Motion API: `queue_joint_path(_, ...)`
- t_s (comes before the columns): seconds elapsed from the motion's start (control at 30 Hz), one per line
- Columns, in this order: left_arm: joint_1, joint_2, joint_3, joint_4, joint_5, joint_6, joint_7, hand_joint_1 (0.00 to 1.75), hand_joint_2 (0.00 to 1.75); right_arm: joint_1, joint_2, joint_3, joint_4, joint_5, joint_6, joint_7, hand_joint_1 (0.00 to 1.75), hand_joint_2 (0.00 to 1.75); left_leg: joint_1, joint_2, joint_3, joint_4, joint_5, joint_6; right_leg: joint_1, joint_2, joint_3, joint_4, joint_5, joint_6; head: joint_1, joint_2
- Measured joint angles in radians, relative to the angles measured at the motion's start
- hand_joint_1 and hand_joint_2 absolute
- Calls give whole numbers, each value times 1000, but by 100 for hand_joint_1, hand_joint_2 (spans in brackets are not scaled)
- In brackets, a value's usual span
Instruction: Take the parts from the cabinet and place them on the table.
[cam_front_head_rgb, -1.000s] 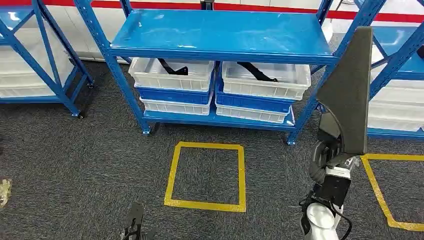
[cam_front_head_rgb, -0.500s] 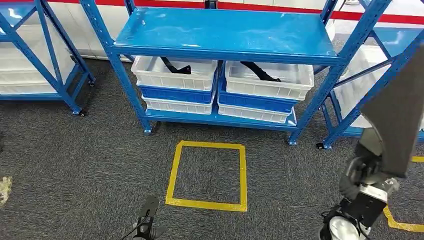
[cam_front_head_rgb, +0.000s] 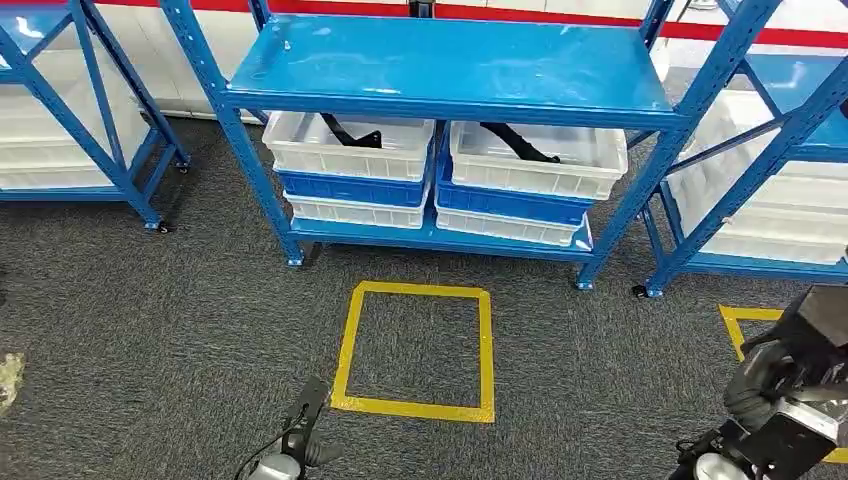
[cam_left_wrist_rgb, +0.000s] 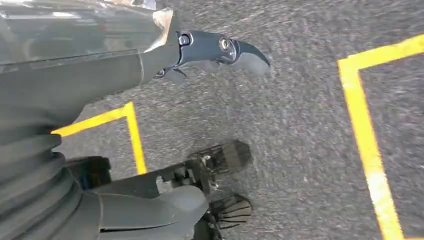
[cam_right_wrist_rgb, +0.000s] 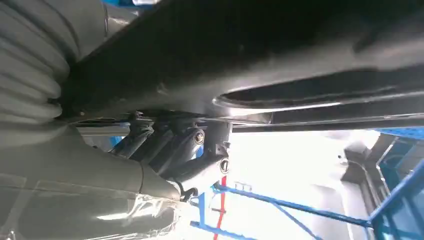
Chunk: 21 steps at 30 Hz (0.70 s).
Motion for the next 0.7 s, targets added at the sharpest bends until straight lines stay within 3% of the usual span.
queue_joint_path(0.13, -27, 64, 37, 18, 46, -2, 31, 0, 175, -67, -86, 105, 81, -28, 17, 0, 175, 175, 0, 6, -1, 0, 0, 0, 1, 5, -1, 1, 3, 0, 0, 0)
queue_joint_path(0.17, -29, 83, 50, 21, 57, 0, 29, 0, 175, -93, -93, 136, 105, -21, 18, 0, 175, 175, -4, 7, -5, 7, -3, 1, -11, 6, -1, -6, 8, 7, 0, 0)
queue_joint_path(0.23, -24, 121, 82, 26, 76, 0, 6, 0, 175, -143, -97, 214, 144, 0, 2, 0, 175, 175, -4, 8, 3, -12, 6, 19, -7, 9, 1, -17, 13, 14, -2, 0)
queue_joint_path(0.27, -18, 133, 96, 29, 77, 0, -6, 0, 175, -157, -97, 250, 157, 7, -9, 0, 175, 175, 14, 12, 21, -47, 24, 25, -1, 4, -1, -9, 9, 13, 0, 0)
queue_joint_path(0.3, -13, 139, 106, 32, 80, 0, -13, 0, 175, -171, -97, 277, 172, 13, -15, 0, 175, 175, 10, 11, 28, -63, 30, 26, -1, 1, -11, 14, -8, 9, 0, 0)
queue_joint_path(0.33, -10, 150, 116, 35, 82, 1, -16, 0, 175, -183, -97, 301, 187, 13, -18, 0, 175, 175, 12, 10, 28, -67, 36, 29, -2, 2, -40, 74, -41, 2, 1, 0)
queue_joint_path(0.4, 2, 157, 130, 42, 84, 5, -16, 0, 175, -193, -102, 331, 206, 10, -20, 0, 175, 175, 15, 3, 22, -66, 38, 25, -9, 2, -114, 228, -102, 1, 1, 0)
queue_joint_path(0.43, 8, 160, 136, 46, 84, 8, -16, 0, 175, -192, -104, 342, 214, 6, -19, 0, 175, 175, 17, -1, 18, -65, 40, 22, -14, 2, -142, 282, -116, 9, 2, 0)
queue_joint_path(0.47, 14, 162, 144, 49, 87, 11, -15, 0, 175, -193, -107, 353, 219, 5, -13, 0, 175, 175, 20, -3, 14, -63, 41, 17, -20, 1, -145, 282, -108, 20, 2, 0)
queue_joint_path(0.5, 22, 165, 150, 50, 93, 15, -18, 0, 175, -195, -108, 362, 222, 6, -8, 0, 175, 175, 26, -7, 11, -59, 41, 9, -26, 1, -124, 235, -83, 37, 1, 0)
queue_joint_path(0.57, 44, 179, 170, 53, 106, 16, -50, 0, 175, -207, -107, 388, 233, 21, 2, 0, 175, 175, 42, -7, -2, -31, 30, -16, -44, 1, -37, 56, -8, 77, 2, 0)
queue_joint_path(0.6, 59, 189, 182, 53, 111, 18, -72, 0, 175, -213, -104, 404, 240, 35, 2, 1, 175, 175, 39, -5, -13, -8, 21, -32, -48, 8, -26, 27, -12, 84, 3, 0)
queue_joint_path(0.63, 71, 198, 193, 54, 116, 19, -95, 0, 175, -213, -96, 421, 243, 55, -2, 6, 175, 175, 40, -6, -23, 8, 13, -42, -42, 18, -27, 28, -9, 67, 10, 0)
queue_joint_path(0.67, 88, 193, 202, 54, 125, 23, -117, 0, 175, -210, -95, 434, 245, 79, -11, 18, 175, 175, 36, -7, -26, 6, 17, -46, -40, 16, -33, 46, -11, 44, 4, 0)
queue_joint_path(0.7, 106, 190, 211, 54, 128, 29, -135, 0, 175, -206, -91, 445, 244, 101, -17, 29, 175, 175, 37, -7, -25, 7, 21, -47, -38, 15, -39, 54, -10, 37, 0, 0)
